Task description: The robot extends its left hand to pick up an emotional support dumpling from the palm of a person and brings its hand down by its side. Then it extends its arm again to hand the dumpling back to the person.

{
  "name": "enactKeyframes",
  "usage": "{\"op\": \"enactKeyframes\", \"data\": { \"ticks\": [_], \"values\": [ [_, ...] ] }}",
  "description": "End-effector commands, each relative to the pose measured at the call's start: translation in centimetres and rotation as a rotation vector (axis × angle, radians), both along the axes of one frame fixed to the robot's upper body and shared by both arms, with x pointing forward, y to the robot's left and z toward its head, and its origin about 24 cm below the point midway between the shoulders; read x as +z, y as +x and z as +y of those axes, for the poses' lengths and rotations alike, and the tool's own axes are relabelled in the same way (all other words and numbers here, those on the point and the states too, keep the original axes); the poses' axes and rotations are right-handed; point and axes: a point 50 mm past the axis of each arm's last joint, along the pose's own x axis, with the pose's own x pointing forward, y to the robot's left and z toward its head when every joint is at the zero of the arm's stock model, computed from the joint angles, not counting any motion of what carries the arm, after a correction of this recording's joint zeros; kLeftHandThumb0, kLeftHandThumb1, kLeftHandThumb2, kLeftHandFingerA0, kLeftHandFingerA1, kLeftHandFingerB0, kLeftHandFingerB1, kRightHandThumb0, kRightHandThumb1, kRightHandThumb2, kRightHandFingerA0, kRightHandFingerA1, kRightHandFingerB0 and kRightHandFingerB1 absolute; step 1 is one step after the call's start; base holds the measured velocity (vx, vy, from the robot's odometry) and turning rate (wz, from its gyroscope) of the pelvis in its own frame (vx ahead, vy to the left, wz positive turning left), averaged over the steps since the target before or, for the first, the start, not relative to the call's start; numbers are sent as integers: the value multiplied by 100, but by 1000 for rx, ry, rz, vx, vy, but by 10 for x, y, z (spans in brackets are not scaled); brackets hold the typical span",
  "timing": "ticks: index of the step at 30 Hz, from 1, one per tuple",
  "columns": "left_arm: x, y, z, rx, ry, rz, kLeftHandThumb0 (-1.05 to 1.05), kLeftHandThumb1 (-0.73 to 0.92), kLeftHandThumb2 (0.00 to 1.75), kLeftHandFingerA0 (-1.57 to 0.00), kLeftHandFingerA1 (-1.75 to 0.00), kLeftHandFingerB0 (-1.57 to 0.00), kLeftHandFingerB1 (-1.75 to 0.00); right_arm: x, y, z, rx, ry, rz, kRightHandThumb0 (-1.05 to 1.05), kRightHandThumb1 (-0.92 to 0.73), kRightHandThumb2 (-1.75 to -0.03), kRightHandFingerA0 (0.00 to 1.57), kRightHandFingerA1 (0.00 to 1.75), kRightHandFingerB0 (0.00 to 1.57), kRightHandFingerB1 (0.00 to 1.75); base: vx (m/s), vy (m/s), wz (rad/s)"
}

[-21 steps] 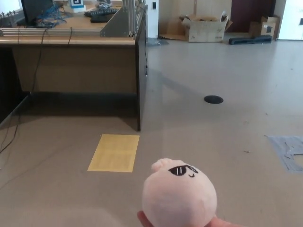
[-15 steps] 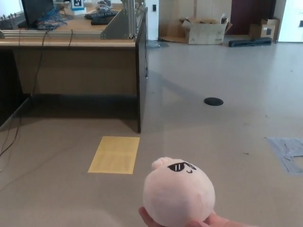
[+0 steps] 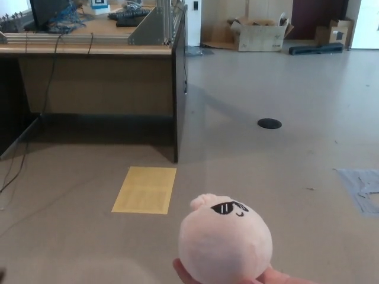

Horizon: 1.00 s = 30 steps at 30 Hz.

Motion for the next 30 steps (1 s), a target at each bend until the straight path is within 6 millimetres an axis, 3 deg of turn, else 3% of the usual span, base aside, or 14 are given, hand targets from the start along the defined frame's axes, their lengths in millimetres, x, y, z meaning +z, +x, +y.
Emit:
{"op": "enactKeyframes", "data": {
  "ticks": [1,2,3,4,5,8,9,13,15,18,20,23,25,30],
  "values": [
    [97,9,-2,-233,64,-185,-76,49,91,0,-17,0,-17,7,3,-7,1,-3,-41,-83,-92,-69,28,53,14,34,0,0,0],
    [97,9,-2,-235,63,-183,-76,49,91,0,-17,0,-17,7,3,-7,1,-3,-41,-83,-92,-69,28,53,14,34,0,0,0],
    [116,10,-6,-261,116,-203,-80,49,92,0,-14,0,-14,7,3,-8,1,-5,-42,-84,-92,-69,28,52,14,34,0,0,0],
    [148,10,-14,-314,216,-241,-80,47,91,-1,-14,-1,-13,8,3,-8,0,-8,-43,-83,-92,-69,29,51,15,34,0,0,0],
    [160,10,-18,-336,254,-255,-80,47,91,-1,-14,-1,-13,8,3,-8,0,-9,-43,-83,-92,-69,29,51,15,34,0,0,0],
    [177,9,-25,-373,305,-267,-80,47,91,-4,-12,-4,-12,8,3,-8,0,-8,-45,-83,-92,-69,29,51,15,33,0,0,0],
    [190,10,-35,-427,327,-258,-82,44,88,0,-1,-1,-7,7,3,-7,0,-8,-44,-82,-92,-69,28,51,14,34,0,0,0],
    [221,9,-63,-561,441,-243,-86,48,90,0,0,0,-3,6,2,-8,2,-8,-38,-84,-92,-69,28,51,14,33,0,0,0],
    [224,9,-65,-569,455,-238,-86,48,90,0,0,0,-3,6,2,-8,1,-7,-37,-84,-92,-69,28,51,14,33,0,0,0],
    [237,9,-85,-644,524,-246,-89,53,92,0,0,0,0,7,2,-7,10,-27,-43,-85,-91,-70,28,53,13,34,0,0,0],
    [246,11,-103,-681,556,-231,-87,47,91,0,0,0,-1,7,2,-7,11,-30,-43,-84,-92,-70,29,53,14,34,0,0,0],
    [248,12,-109,-693,564,-224,-87,47,91,0,0,0,-1,7,2,-7,11,-31,-43,-84,-92,-70,29,53,14,34,0,0,0],
    [251,14,-135,-784,584,-173,-87,47,90,0,0,0,0,7,3,-7,11,-31,-42,-85,-91,-70,30,53,14,33,0,0,0],
    [251,13,-161,-855,635,-154,-86,48,89,0,0,0,0,8,4,-6,15,-38,-42,-84,-92,-70,30,53,15,33,0,0,0]
  ]
}}
